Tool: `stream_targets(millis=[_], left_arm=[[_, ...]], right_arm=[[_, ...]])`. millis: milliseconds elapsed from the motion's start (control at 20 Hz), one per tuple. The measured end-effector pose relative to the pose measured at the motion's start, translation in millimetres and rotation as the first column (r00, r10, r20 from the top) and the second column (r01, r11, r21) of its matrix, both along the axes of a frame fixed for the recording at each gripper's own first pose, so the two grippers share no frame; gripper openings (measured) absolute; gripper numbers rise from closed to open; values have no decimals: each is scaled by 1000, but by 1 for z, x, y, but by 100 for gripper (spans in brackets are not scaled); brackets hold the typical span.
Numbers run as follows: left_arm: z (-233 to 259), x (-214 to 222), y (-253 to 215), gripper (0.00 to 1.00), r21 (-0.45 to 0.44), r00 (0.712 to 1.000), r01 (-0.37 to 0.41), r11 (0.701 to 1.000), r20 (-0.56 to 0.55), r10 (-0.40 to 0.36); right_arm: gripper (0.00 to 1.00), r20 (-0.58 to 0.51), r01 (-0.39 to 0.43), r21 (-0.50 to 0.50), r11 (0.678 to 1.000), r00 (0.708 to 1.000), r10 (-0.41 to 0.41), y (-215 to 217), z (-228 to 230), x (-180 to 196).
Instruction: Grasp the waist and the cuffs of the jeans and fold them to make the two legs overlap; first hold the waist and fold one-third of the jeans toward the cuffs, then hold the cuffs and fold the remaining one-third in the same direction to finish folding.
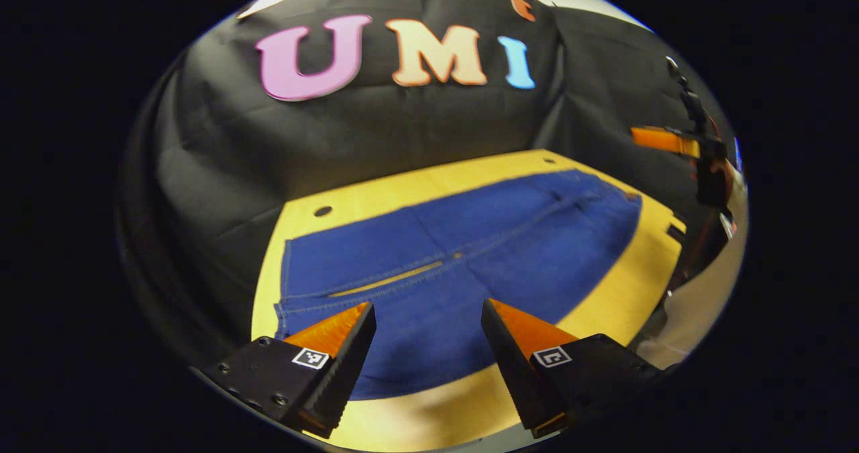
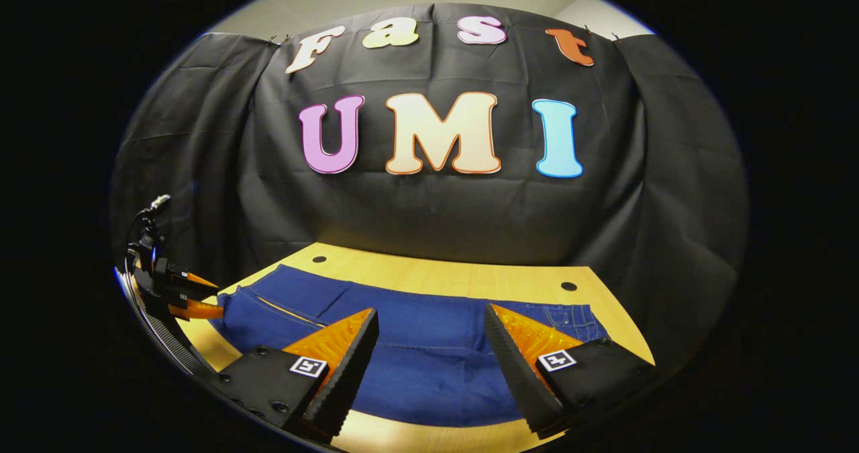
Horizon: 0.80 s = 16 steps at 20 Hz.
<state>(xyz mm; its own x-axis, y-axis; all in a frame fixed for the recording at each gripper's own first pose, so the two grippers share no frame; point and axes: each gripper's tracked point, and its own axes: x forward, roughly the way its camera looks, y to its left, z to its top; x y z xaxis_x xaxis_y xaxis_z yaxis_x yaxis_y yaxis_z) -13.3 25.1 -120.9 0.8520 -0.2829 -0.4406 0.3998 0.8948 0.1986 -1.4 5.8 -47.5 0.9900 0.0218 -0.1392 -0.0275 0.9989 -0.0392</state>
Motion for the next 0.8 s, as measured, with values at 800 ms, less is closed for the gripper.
stream_targets(millis=[800], left_arm=[[-90, -29, 85, 93, 440, 849, 430, 789, -493, -188]], right_arm=[[97, -162, -54, -64, 996, 986, 43, 14, -51, -17]])
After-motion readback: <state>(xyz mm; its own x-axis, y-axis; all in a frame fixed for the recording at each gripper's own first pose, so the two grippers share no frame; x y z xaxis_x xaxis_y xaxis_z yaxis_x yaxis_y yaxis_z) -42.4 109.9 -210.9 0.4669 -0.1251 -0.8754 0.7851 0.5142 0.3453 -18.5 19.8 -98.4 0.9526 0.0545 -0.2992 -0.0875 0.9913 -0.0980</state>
